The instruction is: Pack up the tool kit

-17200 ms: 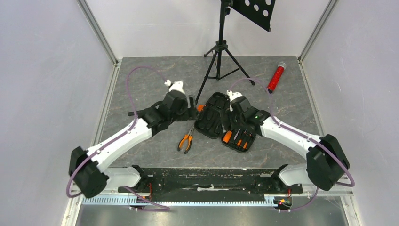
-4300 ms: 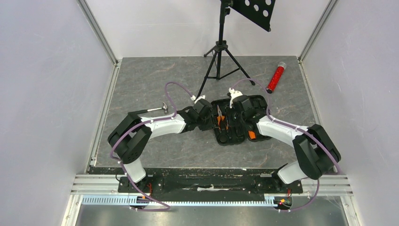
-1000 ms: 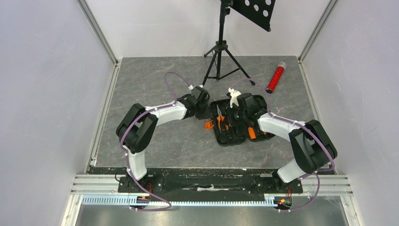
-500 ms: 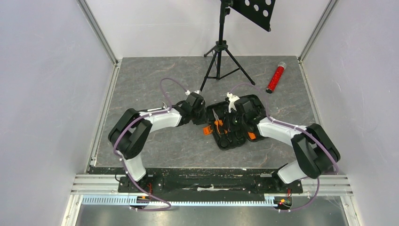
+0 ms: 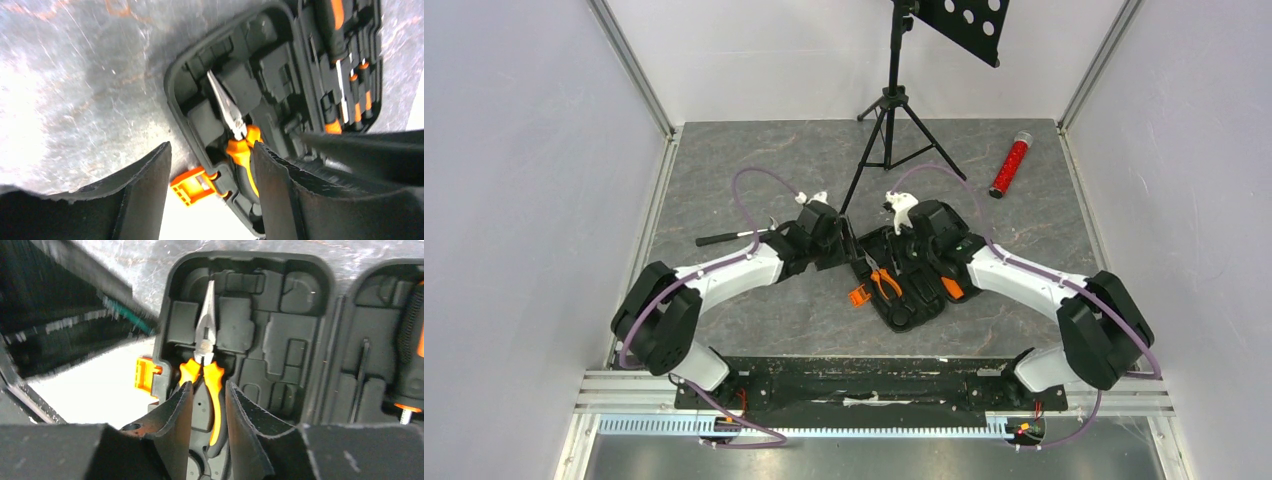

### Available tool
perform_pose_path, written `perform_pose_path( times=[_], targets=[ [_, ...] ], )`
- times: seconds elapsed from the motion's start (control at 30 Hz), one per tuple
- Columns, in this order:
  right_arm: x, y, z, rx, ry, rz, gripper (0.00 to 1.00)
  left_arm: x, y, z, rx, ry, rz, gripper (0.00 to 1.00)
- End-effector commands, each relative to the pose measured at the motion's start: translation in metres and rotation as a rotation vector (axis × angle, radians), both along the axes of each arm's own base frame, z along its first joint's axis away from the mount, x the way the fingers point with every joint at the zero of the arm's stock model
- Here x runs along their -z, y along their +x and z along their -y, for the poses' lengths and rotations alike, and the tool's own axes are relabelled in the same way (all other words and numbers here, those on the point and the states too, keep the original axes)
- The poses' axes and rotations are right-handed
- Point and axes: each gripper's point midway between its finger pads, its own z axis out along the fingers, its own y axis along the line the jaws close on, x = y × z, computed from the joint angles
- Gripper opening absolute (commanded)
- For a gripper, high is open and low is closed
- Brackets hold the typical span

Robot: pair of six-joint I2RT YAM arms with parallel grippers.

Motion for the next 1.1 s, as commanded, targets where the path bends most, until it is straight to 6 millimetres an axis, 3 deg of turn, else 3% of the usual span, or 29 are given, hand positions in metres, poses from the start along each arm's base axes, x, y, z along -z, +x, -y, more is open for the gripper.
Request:
perform_pose_path(
  times=[0.0,0.3,0.47,0.8,1.07],
  targets=[
    [-0.009,0.013,-0.013,-0.027,-0.015,0.070,0.33,-0.025,0.035,-0.010,-0.049,0.055,0.097,0.69],
    [0.005,0.015,-0.034,-0.089,-0.026,0.037,0.36,-0.002,0.048,0.007,-0.017,0.059,0.037,0.60],
    [0.009,0.005,-0.023,-0.091,-0.058,0.014,0.42,0.004,0.047,0.012,-0.007,0.041,0.016,0.58],
    [0.021,-0.034,-0.018,-0.122,-0.036,-0.059,0.37,0.013,0.042,0.018,0.003,0.017,-0.019,0.57],
    [0.035,-0.041,-0.021,-0.106,-0.061,-0.078,0.35,0.016,0.040,0.020,0.005,0.004,-0.035,0.53]
  ],
)
